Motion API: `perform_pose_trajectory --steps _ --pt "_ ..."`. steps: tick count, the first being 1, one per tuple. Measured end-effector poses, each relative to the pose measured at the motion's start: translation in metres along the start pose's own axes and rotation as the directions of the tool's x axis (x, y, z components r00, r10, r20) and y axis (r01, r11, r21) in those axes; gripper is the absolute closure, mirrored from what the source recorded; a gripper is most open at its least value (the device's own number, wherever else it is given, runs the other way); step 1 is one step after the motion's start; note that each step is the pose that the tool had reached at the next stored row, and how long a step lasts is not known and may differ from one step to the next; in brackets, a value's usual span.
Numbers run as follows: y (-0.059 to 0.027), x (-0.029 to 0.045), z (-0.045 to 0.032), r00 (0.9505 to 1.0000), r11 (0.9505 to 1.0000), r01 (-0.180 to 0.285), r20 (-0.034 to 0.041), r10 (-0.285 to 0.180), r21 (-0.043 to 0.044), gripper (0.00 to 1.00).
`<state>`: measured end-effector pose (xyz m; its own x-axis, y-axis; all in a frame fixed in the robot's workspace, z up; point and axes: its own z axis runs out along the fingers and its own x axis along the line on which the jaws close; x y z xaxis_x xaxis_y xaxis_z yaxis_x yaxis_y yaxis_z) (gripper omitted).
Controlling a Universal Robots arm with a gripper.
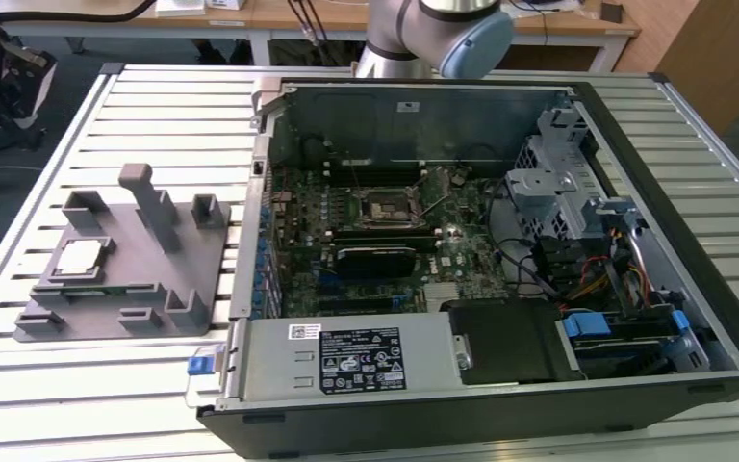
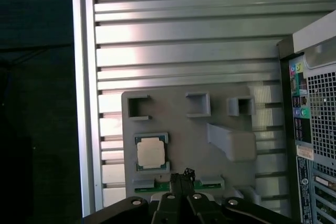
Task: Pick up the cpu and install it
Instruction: 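Reach for the cpu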
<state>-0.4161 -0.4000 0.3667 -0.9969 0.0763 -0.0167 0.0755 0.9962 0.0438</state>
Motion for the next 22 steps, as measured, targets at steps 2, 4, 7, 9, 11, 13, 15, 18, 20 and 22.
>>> perform_pose_trajectory --steps 2,4,7,9,11,13,15,18,20,22 --pt "-0.0003 0.0040 0.0003 1.0000 1.0000 0.000 -0.0006 0.000 0.0000 0.89" --pt "-0.0007 0.0084 0.0008 1.0000 1.0000 0.000 -0.0010 0.000 0.0001 0.89" --pt "-0.0012 0.0147 0.0015 1.0000 1.0000 0.000 -0.0016 0.000 0.0002 0.89" --pt "-0.0015 0.0182 0.0022 1.0000 1.0000 0.000 -0.0022 0.000 0.0002 0.89" --pt "-0.0020 0.0208 0.0028 1.0000 1.0000 0.000 -0.0030 0.000 0.0002 0.89" --pt "-0.0030 0.0225 0.0034 1.0000 1.0000 0.000 -0.0039 0.000 0.0003 0.89" --pt "-0.0039 0.0239 0.0039 1.0000 1.0000 0.000 -0.0047 0.000 0.0004 0.89" --pt "-0.0048 0.0247 0.0045 1.0000 1.0000 0.000 -0.0056 0.000 0.0004 0.89" --pt "-0.0052 0.0252 0.0050 1.0000 1.0000 0.000 -0.0060 0.000 0.0004 0.89" --pt "-0.0054 0.0256 0.0054 1.0000 1.0000 0.000 -0.0067 0.000 0.0005 0.89"
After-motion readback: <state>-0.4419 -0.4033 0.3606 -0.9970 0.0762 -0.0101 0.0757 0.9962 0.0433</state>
